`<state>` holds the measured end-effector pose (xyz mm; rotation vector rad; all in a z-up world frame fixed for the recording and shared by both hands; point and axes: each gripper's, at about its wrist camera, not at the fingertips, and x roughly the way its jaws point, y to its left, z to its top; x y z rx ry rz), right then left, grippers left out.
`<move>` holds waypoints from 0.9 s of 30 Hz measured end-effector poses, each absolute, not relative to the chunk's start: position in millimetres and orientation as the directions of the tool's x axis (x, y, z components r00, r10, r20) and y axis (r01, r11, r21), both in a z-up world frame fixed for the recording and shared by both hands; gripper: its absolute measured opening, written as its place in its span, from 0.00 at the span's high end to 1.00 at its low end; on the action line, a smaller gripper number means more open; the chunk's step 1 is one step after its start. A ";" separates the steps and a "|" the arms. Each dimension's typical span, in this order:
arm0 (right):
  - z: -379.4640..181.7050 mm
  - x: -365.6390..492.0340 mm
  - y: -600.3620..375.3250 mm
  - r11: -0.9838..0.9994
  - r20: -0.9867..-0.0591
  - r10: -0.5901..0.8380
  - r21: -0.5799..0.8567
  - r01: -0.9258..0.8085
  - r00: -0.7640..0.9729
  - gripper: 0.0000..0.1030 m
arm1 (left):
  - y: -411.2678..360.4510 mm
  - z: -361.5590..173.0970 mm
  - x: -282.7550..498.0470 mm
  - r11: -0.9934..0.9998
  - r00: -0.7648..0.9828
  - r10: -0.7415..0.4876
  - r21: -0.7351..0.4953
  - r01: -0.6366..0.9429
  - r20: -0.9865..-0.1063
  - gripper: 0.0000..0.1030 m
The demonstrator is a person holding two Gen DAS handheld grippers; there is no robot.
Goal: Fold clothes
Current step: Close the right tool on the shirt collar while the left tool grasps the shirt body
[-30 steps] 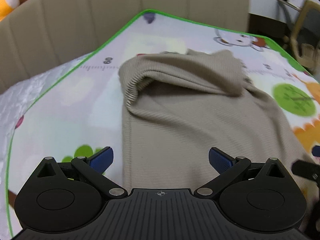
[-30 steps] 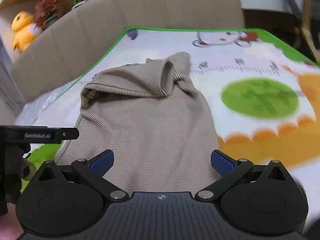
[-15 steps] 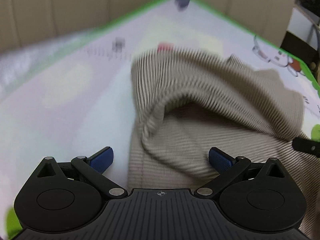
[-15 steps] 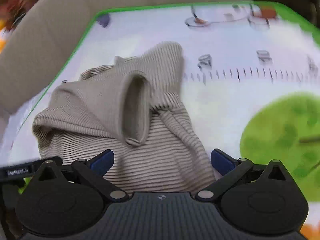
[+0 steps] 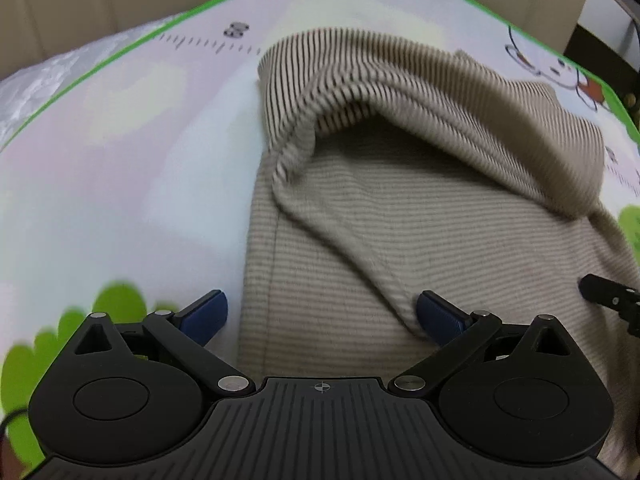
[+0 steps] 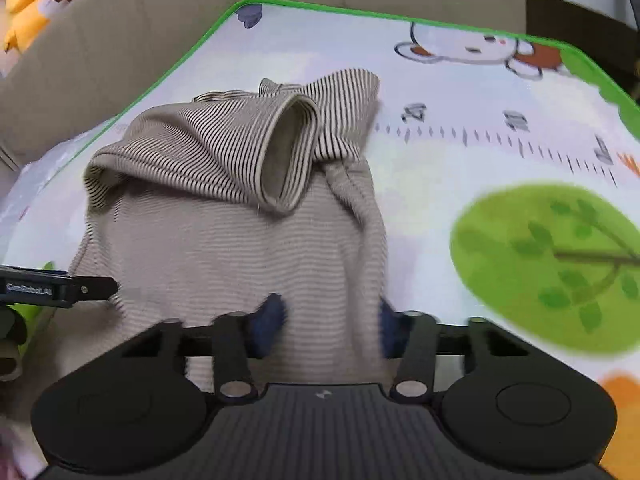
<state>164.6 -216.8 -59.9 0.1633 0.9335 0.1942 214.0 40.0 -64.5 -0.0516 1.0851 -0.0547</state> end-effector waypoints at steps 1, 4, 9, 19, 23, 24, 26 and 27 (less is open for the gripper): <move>-59.4 157.4 -219.2 0.968 -0.784 0.242 0.231 -0.094 0.572 0.73 | 38.1 -64.0 208.3 0.997 0.452 -0.071 -0.066 0.027 -0.889 0.01; -58.4 134.3 -219.8 0.970 -0.800 0.243 0.215 -0.116 0.549 0.84 | 28.3 -62.9 187.1 0.995 0.412 -0.066 -0.031 0.090 -0.909 0.01; -55.2 98.5 -221.7 0.968 -0.820 0.248 0.192 -0.161 0.515 0.88 | 20.1 -57.2 145.8 0.987 0.329 -0.101 -0.052 0.155 -0.939 0.02; -43.6 54.7 -244.2 0.972 -0.869 0.204 0.127 -0.197 0.450 0.91 | 20.6 -36.5 104.3 0.962 0.222 -0.207 -0.156 0.226 -0.953 0.13; -35.2 43.1 -255.1 0.974 -0.870 0.200 0.126 -0.188 0.452 0.90 | 29.9 -14.9 93.2 0.953 0.311 -0.263 -0.196 0.232 -0.913 0.14; -30.2 43.2 -256.8 0.975 -0.858 0.200 0.128 -0.181 0.472 0.90 | 30.9 -10.8 93.0 0.956 0.345 -0.256 -0.183 0.229 -0.903 0.14; -18.5 46.3 -259.2 0.981 -0.827 0.184 0.117 -0.158 0.531 0.83 | 33.3 -6.8 105.1 0.962 0.395 -0.243 -0.167 0.216 -0.886 0.13; -13.1 49.4 -260.3 0.982 -0.809 0.179 0.116 -0.146 0.559 0.76 | 30.9 -7.0 113.6 0.965 0.424 -0.231 -0.152 0.212 -0.876 0.13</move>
